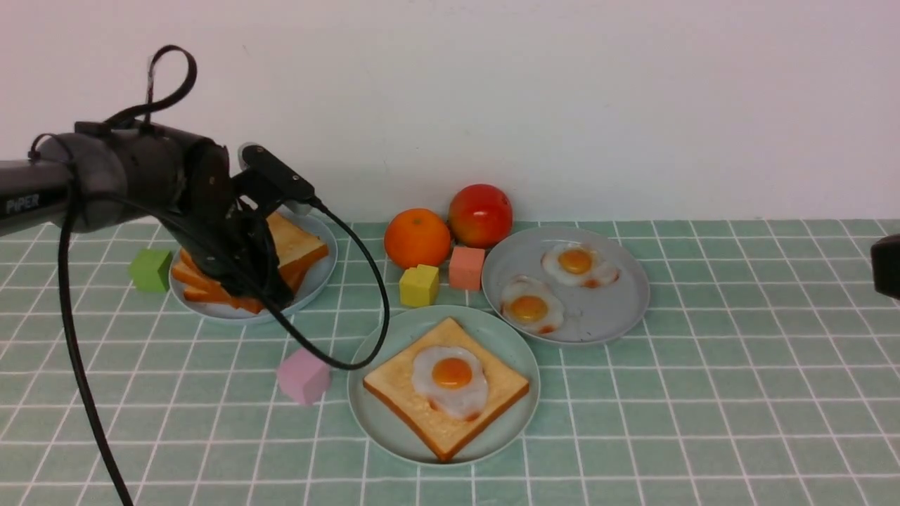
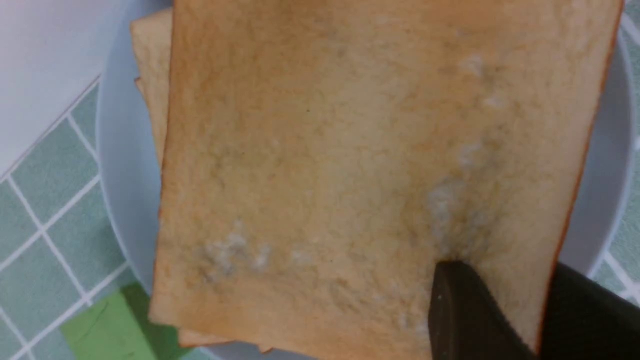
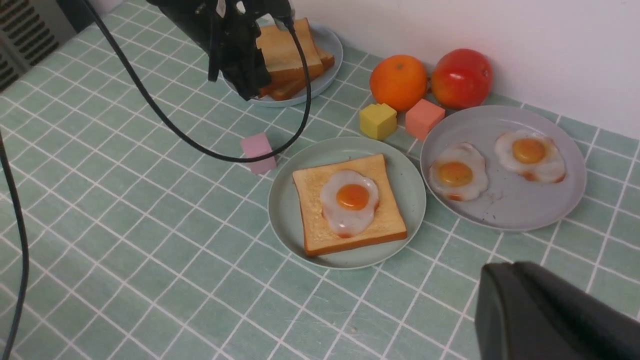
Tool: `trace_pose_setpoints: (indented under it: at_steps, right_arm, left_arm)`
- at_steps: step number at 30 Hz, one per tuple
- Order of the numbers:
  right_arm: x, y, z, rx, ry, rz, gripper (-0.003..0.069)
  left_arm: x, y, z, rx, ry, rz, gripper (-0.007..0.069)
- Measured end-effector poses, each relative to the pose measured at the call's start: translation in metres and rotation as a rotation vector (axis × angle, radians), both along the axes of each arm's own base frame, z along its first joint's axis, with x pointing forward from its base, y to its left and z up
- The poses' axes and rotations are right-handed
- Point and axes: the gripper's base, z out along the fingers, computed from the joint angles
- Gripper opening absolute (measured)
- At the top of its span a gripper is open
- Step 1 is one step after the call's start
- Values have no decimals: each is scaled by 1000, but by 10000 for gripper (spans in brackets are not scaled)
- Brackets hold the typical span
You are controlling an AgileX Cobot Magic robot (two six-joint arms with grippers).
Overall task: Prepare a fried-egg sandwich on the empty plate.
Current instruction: Use the left arm to grab a slice of bread, then use the left arm to place a slice of bread on the fried egg in the middle
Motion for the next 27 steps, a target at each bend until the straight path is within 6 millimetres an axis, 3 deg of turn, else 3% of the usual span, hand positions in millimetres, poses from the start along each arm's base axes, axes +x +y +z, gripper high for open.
trace_pose_setpoints:
  at_steps: [6,7,10,12,13,15,16,18,21,27]
  right_arm:
    - [-1,0,0,2,4,2,23]
    - [-1,0,0,2,3,2,23]
    - [-4,-3,1,-3,-8,-2,25]
    - [-8,-6,2,-3,-16,-3,25]
    - [-16,-11,4,-1,-24,-2,27]
    - [-23,-16,4,-2,-23,-1,27]
    - [-25,-17,4,-2,-23,0,27]
    - [-36,-24,5,7,-13,-5,28]
    - [-46,-30,4,12,-7,-7,29]
    - [-57,-37,5,27,-8,-12,29]
  left_arm:
    - [-23,-10,64,-56,-106,-1,133]
    - [-24,-11,67,-58,-109,-2,133]
    - [-48,-39,96,-105,-124,-23,133]
    - [-63,-55,104,-132,-119,-37,133]
    - [-81,-79,106,-161,-97,-67,133]
    - [-103,-105,100,-169,-55,-111,132]
    - [-105,-108,99,-170,-49,-116,132]
    - [-133,-137,77,-152,20,-168,132]
    - [-159,-163,54,-108,56,-211,132]
    - [-172,-188,39,-77,-4,-233,132]
